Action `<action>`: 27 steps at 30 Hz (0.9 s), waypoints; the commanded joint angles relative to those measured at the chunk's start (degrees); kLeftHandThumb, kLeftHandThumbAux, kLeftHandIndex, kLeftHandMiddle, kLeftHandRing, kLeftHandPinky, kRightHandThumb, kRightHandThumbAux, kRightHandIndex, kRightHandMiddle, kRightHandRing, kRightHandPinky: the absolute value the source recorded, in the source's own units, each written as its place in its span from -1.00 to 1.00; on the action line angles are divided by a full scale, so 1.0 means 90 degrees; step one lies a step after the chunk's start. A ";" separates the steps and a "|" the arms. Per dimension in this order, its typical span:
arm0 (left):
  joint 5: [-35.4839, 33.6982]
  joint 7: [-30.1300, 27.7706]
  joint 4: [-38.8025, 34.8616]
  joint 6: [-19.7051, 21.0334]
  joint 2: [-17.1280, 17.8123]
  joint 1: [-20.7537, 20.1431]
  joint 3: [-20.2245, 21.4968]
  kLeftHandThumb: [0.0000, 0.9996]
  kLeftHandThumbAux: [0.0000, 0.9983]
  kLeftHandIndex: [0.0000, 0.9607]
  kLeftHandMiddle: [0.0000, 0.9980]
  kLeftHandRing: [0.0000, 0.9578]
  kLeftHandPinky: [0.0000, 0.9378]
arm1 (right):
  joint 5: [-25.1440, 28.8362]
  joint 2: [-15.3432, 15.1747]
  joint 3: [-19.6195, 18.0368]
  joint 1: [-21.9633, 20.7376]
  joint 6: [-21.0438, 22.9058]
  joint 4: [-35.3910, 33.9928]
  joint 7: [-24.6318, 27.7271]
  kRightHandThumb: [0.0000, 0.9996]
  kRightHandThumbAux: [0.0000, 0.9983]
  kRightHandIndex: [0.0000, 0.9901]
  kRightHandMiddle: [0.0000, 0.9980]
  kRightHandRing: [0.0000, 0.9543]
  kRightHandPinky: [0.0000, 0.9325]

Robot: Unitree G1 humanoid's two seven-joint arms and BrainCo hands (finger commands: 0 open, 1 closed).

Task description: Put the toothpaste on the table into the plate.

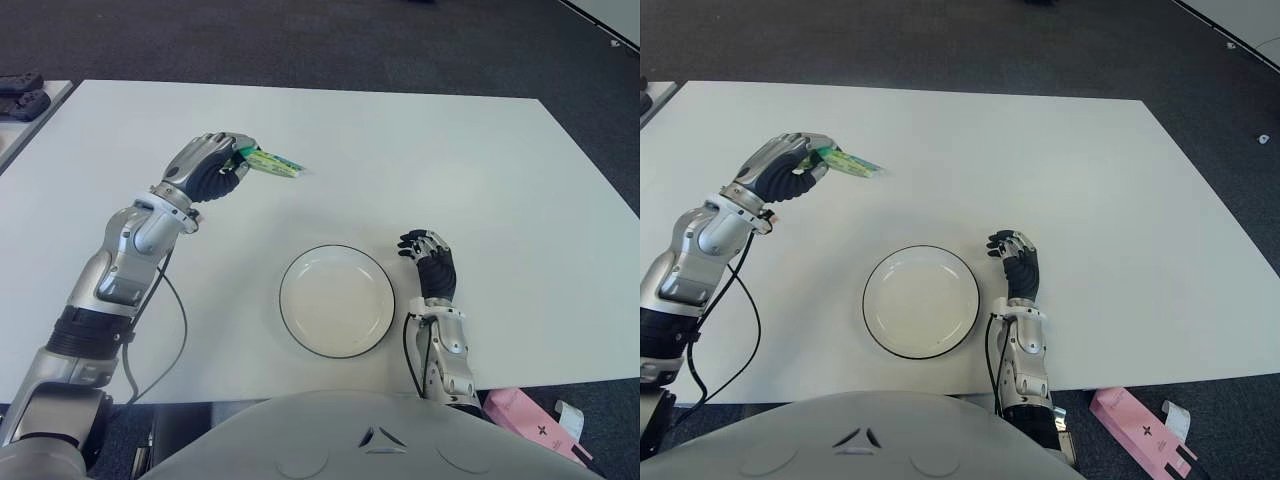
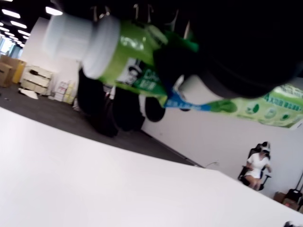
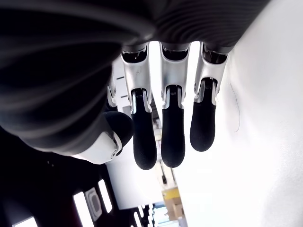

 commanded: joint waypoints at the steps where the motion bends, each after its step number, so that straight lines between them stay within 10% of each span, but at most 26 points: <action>1: -0.0115 -0.0139 0.0036 -0.0272 -0.0285 -0.0240 -0.0295 0.71 0.33 -0.13 0.08 0.93 0.88 | 0.0018 0.0274 -0.0039 0.0037 0.0267 0.0228 -0.0068 0.41 0.45 -0.13 0.01 0.04 0.06; 18: -0.0902 -0.1508 -0.0656 -0.0056 -0.0764 -0.0196 -0.1053 0.70 0.34 -0.17 0.09 0.83 0.79 | -0.0024 0.0267 -0.0013 0.0016 0.0339 0.0179 -0.0174 0.41 0.45 -0.13 0.02 0.05 0.07; 27: -0.0067 -0.1865 -0.0329 -0.0713 -0.0601 -0.0479 -0.1872 0.70 0.34 -0.17 0.09 0.82 0.83 | 0.0050 0.0264 -0.0053 0.0001 0.0285 0.0228 -0.0107 0.42 0.45 -0.13 0.02 0.05 0.07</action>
